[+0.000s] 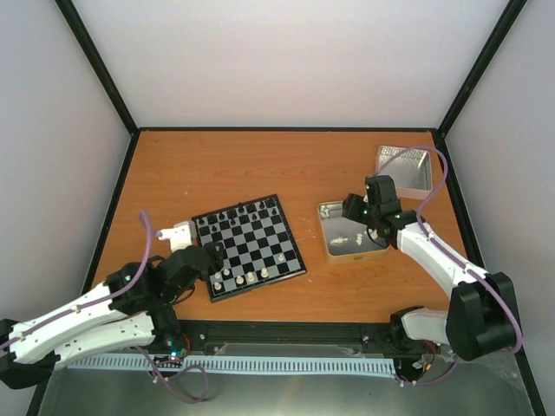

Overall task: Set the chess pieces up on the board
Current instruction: Pick up the chess piece from the storage box.

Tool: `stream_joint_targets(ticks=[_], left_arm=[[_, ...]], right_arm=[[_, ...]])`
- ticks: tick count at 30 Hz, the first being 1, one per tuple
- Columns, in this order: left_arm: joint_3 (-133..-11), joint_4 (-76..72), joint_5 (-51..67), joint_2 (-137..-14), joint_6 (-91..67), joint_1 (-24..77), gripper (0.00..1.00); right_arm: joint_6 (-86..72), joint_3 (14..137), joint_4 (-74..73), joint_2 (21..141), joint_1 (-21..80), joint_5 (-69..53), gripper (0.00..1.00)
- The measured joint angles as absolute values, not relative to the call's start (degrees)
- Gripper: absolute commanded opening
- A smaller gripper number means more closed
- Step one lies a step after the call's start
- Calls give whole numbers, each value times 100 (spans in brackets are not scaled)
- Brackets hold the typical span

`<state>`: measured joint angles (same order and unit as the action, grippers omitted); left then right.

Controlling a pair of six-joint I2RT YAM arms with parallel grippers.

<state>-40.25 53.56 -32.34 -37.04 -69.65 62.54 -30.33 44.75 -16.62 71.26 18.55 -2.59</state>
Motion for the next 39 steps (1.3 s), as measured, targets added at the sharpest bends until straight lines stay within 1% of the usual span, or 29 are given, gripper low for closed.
stream_joint_targets(ticks=[3, 5, 10, 18, 23, 26, 34, 39], left_arm=[[-4123, 4923, -3586, -3387, -6272, 6254, 70], [-4145, 4633, -3726, -3378, -5878, 6254, 70], [-4244, 3955, -3771, -3811, -5135, 6204, 72], [-4340, 3295, -2847, -4799, -4622, 5548, 78], [-4359, 3030, -2405, -4976, -4491, 5380, 80], [-4366, 2934, -2265, -5037, -4460, 5312, 80], [-4366, 2908, -2069, -5078, -4442, 5194, 81], [-4366, 2891, -1990, -5078, -4442, 5120, 81]], right_arm=[[-3004, 4475, -1881, 7408, 1739, 8, 57], [-2842, 4499, -1894, 7609, 1737, -62, 56], [-2399, 4724, -1802, 8232, 1737, -421, 53], [-2040, 4947, -1669, 9067, 1863, -663, 50], [-1964, 5122, -1573, 9437, 2008, -624, 49], [-1931, 5227, -1520, 9653, 2119, -515, 46], [-1890, 5334, -1205, 10014, 2383, -73, 32], [-1844, 5341, -902, 10141, 2438, 97, 17]])
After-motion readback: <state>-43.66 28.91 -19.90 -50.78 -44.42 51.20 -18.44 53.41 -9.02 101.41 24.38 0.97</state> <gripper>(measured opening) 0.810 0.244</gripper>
